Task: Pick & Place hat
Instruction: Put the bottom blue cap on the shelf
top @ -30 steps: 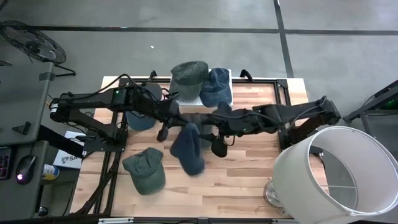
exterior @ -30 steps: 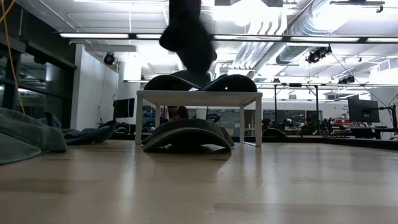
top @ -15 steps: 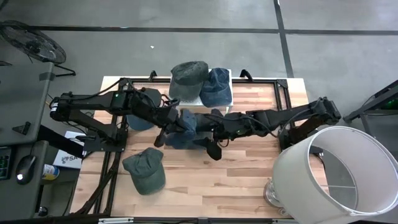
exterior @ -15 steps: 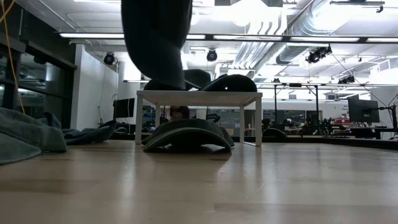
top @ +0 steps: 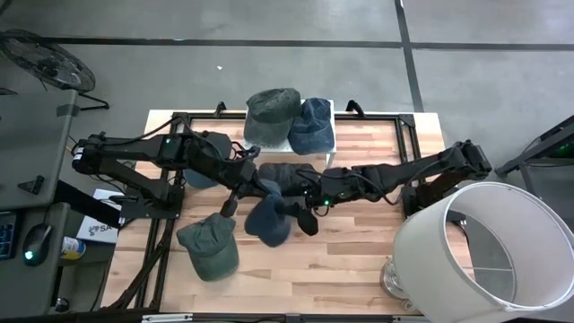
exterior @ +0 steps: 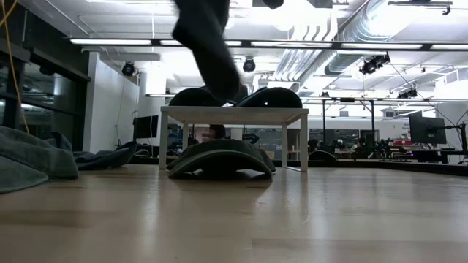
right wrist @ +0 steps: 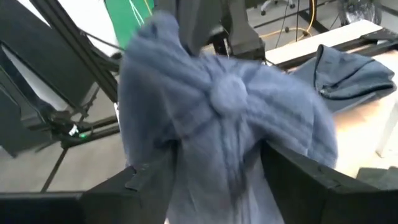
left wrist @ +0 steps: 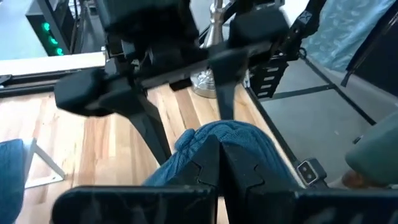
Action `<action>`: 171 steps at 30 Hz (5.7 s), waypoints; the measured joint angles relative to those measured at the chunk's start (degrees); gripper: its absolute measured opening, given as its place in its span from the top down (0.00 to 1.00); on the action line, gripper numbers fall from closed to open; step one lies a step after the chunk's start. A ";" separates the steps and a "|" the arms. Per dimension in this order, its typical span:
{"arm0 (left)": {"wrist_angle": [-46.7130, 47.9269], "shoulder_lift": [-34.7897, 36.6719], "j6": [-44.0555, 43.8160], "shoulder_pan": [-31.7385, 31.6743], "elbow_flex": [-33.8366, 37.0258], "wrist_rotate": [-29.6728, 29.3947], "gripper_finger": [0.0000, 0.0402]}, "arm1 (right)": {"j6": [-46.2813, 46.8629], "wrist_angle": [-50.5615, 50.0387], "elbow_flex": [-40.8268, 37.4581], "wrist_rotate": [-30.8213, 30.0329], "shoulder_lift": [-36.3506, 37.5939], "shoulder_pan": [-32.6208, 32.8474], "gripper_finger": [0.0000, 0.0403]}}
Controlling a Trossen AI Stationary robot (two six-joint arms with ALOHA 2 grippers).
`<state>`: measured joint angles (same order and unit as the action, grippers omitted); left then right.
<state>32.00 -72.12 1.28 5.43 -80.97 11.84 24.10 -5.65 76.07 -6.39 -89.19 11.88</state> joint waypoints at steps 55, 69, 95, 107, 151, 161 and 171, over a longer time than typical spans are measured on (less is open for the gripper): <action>-2.86 14.04 -5.52 -0.15 0.00 -12.94 0.57 | 7.21 0.42 0.03 -36.79 10.20 -6.29 1.00; 3.46 14.27 -2.95 -0.15 0.00 -13.05 0.57 | 7.51 -19.56 18.78 -39.89 4.74 -13.61 1.00; 13.60 14.32 -3.26 -0.15 0.00 -20.75 0.57 | 37.93 -64.49 50.16 -28.96 -14.51 -22.68 1.00; 14.43 14.31 -3.26 -0.15 0.00 -20.73 0.57 | 38.83 -67.89 49.61 -26.76 -14.80 -25.18 1.00; 16.07 14.29 -4.74 -0.15 0.00 -21.47 0.57 | 29.85 -57.29 43.76 -19.90 -14.86 -28.80 1.00; 16.20 14.27 -4.74 -0.15 0.00 -21.38 0.57 | 29.84 -57.70 43.74 -18.95 -14.99 -30.31 1.00; 16.16 14.27 -4.70 -0.15 0.00 -21.44 0.57 | 29.40 -57.73 43.72 -17.19 -17.20 -31.87 1.00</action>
<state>48.16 -57.84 -3.42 5.28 -80.97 -9.61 53.49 -63.38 119.79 -23.59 -106.39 -19.99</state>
